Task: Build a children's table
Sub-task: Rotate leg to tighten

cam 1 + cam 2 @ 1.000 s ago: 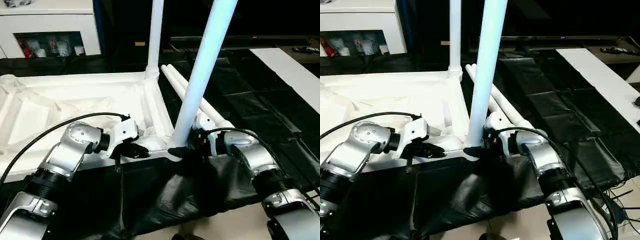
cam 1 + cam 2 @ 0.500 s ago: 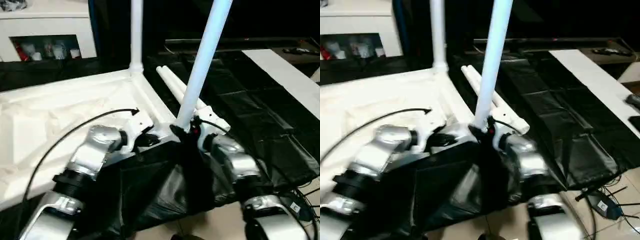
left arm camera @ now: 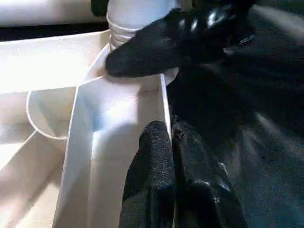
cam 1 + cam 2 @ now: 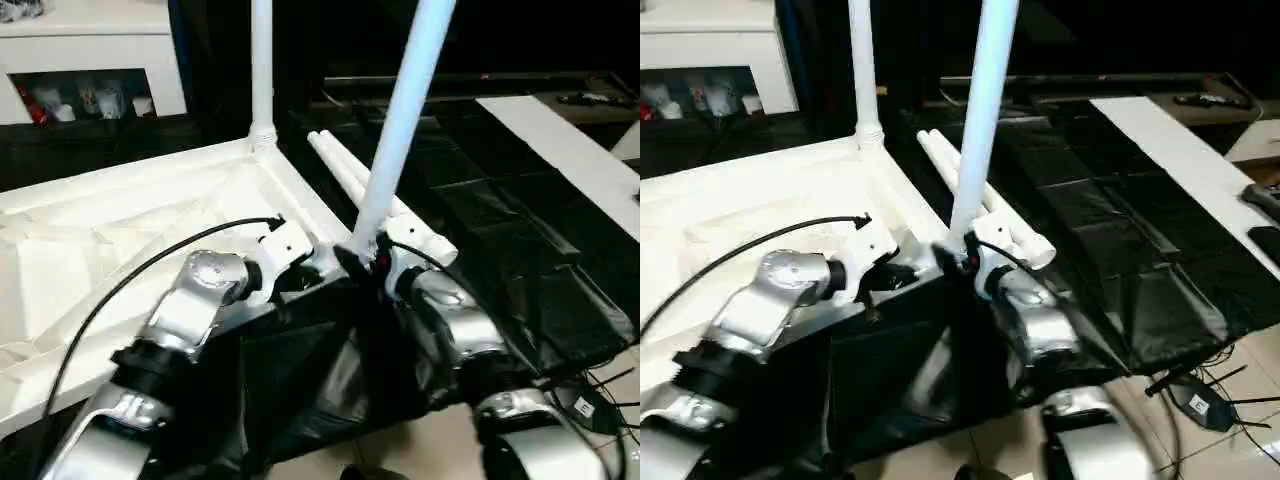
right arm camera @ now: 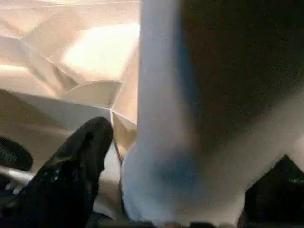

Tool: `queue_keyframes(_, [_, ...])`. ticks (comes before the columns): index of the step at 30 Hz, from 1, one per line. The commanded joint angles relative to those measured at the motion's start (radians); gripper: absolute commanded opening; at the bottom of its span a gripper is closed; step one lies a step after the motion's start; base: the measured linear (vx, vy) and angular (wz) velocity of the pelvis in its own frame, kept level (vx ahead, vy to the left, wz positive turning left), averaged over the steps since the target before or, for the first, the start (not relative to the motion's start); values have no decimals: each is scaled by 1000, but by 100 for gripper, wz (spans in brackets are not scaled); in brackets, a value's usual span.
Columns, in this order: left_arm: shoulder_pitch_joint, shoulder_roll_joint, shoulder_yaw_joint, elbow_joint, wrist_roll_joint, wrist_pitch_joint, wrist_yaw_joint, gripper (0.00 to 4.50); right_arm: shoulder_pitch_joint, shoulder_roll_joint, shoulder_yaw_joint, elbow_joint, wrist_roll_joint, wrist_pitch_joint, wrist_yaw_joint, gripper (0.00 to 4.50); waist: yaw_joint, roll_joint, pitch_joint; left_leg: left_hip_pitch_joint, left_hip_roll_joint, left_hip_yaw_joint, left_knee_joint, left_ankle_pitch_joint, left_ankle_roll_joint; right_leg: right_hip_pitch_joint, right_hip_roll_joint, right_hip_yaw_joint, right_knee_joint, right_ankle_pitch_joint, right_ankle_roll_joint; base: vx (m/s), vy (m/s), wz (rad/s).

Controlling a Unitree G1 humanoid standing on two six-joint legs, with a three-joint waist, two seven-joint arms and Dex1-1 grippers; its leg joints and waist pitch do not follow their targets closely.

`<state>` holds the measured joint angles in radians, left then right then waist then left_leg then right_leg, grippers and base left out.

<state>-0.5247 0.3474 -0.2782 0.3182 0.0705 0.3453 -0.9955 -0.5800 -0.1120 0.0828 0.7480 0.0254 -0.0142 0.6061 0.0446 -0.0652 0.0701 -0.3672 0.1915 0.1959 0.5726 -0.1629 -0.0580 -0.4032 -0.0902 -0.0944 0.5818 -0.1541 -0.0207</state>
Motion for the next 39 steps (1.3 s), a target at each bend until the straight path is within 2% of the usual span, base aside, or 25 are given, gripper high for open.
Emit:
queue_keyframes(1, [20, -6, -58, -23, -21, -21, -93, 0, -7, -18, 24, -34, -12, -17, 55, 401, 4, 15, -68, 17, 46, -19, -68, -290, 17, 40, -67, 61, -62, -263, -201, 0, 0, 0])
queue_keyframes(2, [22, 3, -58, -26, -22, -26, -103, 0, -5, -28, 28, -41, -12, -17, 75, 401, 9, 16, -69, 19, 48, -17, -66, -270, 21, 38, -67, 62, -60, -247, -206, 0, 0, 0])
queue_keyframes(4, [33, 50, -56, -39, -35, -59, -162, 0, 4, -83, 50, -78, -3, -6, 194, 401, 13, 15, -73, 12, 47, -19, -66, -225, 31, 49, -64, 60, -50, -198, -212, 0, 0, 0])
queue_keyframes(5, [35, 59, -55, -41, -39, -66, -175, 0, 5, -94, 54, -86, 0, -2, 226, 401, 14, 12, -73, 12, 47, -16, -64, -205, 41, 48, -62, 61, -45, -163, -219, 0, 0, 0])
queue_keyframes(7, [38, 79, -55, -48, -49, -75, -209, 0, 6, -119, 67, -97, 12, 6, 308, 401, 17, 12, -71, 16, 46, -14, -61, -207, 50, 45, -61, 63, -42, -148, -232, 0, 0, 0])
queue_keyframes(8, [39, 89, -56, -52, -58, -79, -225, 0, 6, -132, 75, -104, 22, 11, 347, 401, 17, 11, -72, 15, 47, -15, -61, -205, 52, 48, -62, 62, -40, -148, -236, 0, 0, 0])
queue_keyframes(10, [40, 111, -62, -62, -72, -87, -260, 0, -1, -155, 93, -112, 44, 30, 429, 401, 21, 12, -70, 16, 49, -16, -62, -207, 54, 48, -63, 61, -41, -164, -240, 0, 0, 0])
queue_keyframes(15, [34, 134, -76, -59, -68, -103, -297, 0, -21, -181, 138, -99, 48, 57, 555, 375, 25, 10, -66, 20, 51, -17, -65, -270, 23, 44, -64, 61, -51, -271, -222, 0, 0, 0])
queue_keyframes(18, [30, 139, -81, -55, -69, -107, -312, 0, -26, -181, 144, -97, 51, 69, 572, 334, 25, 6, -64, 21, 51, -17, -65, -272, 17, 42, -66, 62, -53, -296, -212, 0, 0, 0])
queue_keyframes(24, [31, 142, -81, -45, -80, -102, -318, 0, -6, -162, 140, -120, 85, 118, 609, 290, 26, 4, -66, 16, 51, -19, -65, -241, 21, 44, -66, 61, -50, -297, -202, 0, 0, 0])
queue_keyframes(27, [32, 123, -72, -36, -76, -86, -274, 0, 11, -140, 121, -129, 107, 136, 581, 279, 26, 4, -67, 17, 50, -17, -63, -228, 23, 44, -66, 61, -48, -266, -210, 0, 0, 0])
queue_keyframes(28, [25, 102, -65, -24, -64, -65, -227, 0, 13, -116, 98, -118, 107, 137, 517, 277, 26, 4, -67, 18, 51, -17, -64, -229, 20, 42, -66, 62, -47, -267, -209, 0, 0, 0])
queue_keyframes(32, [6, 45, -45, 3, -46, -22, -122, 0, 1, -52, 45, -65, 91, 127, 325, 274, 22, 4, -63, 21, 49, -21, -66, -282, -11, 37, -71, 61, -62, -379, -182, 0, 0, 0])
queue_keyframes(33, [-4, 7, -41, 11, -37, 4, -68, 0, -11, -10, 14, -25, 85, 123, 202, 274, 18, 6, -62, 22, 50, -23, -69, -296, -22, 35, -70, 60, -64, -399, -175, 0, 0, 0])
queue_keyframes(35, [-12, -25, -37, 16, -30, 27, -23, 0, -19, 24, -11, 3, 80, 122, 103, 273, 11, 5, -61, 22, 49, -26, -70, -320, -34, 35, -71, 58, -68, -430, -165, 0, 0, 0])
queue_keyframes(36, [-21, -61, -34, 23, -24, 49, 24, 0, -22, 59, -27, 21, 79, 125, 24, 272, 10, 7, -62, 21, 48, -29, -70, -327, -37, 37, -72, 57, -70, -450, -153, 0, 0, 0])
queue_keyframes(37, [-22, -62, -34, 24, -24, 49, 27, 0, -22, 61, -28, 22, 79, 125, 21, 272, 9, 6, -62, 21, 47, -28, -70, -331, -36, 35, -72, 57, -73, -458, -148, 0, 0, 0])
queue_keyframes(39, [-39, -129, -31, 39, -11, 79, 113, 0, -24, 129, -45, 43, 68, 133, -103, 272, 8, 8, -62, 24, 47, -29, -69, -345, -37, 31, -72, 57, -76, -467, -137, 0, 0, 0])
